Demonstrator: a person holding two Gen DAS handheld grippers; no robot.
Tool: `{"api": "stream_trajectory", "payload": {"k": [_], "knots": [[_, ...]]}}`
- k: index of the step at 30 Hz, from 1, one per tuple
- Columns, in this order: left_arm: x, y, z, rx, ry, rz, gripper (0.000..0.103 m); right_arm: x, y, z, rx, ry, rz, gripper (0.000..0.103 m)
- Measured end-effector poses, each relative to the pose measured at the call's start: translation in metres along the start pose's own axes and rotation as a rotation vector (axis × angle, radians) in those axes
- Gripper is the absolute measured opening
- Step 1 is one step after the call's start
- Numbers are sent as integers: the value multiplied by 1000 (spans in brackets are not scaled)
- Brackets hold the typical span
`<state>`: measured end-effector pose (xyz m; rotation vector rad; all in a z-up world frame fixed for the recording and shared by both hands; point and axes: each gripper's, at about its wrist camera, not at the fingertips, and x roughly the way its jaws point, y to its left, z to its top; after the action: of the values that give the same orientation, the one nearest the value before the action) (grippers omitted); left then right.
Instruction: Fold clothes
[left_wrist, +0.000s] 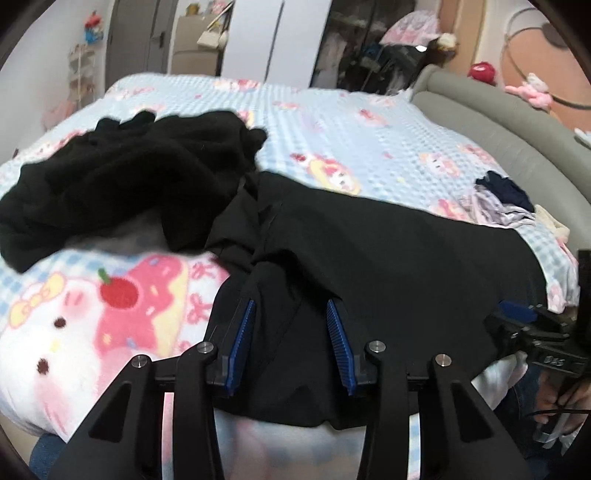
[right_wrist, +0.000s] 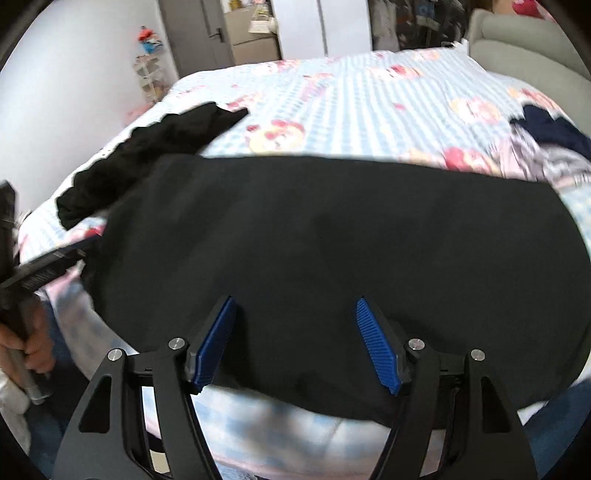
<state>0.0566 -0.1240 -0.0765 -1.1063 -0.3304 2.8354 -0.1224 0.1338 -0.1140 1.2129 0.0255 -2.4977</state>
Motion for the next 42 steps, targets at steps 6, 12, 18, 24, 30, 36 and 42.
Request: {"api": "stream_trajectory", "payload": {"k": [6, 12, 18, 24, 30, 36, 42], "knots": [[3, -6, 2, 18, -54, -28, 40, -13, -42, -5, 100, -18, 4, 77], [12, -8, -1, 44, -16, 110, 28, -6, -63, -12, 171, -5, 1, 77], [31, 6, -2, -15, 93, 144, 19, -5, -63, -13, 151, -5, -7, 77], [38, 22, -5, -85, 143, 111, 23, -2, -64, -10, 145, -2, -7, 77], [51, 7, -10, 14, 180, 154, 59, -1, -61, -11, 142, 0, -11, 77], [66, 7, -2, 30, 188, 156, 55, 1, -59, -13, 128, 3, -19, 77], [69, -14, -7, 141, 169, 184, 18, 4, -56, -13, 122, 8, -29, 78]]}}
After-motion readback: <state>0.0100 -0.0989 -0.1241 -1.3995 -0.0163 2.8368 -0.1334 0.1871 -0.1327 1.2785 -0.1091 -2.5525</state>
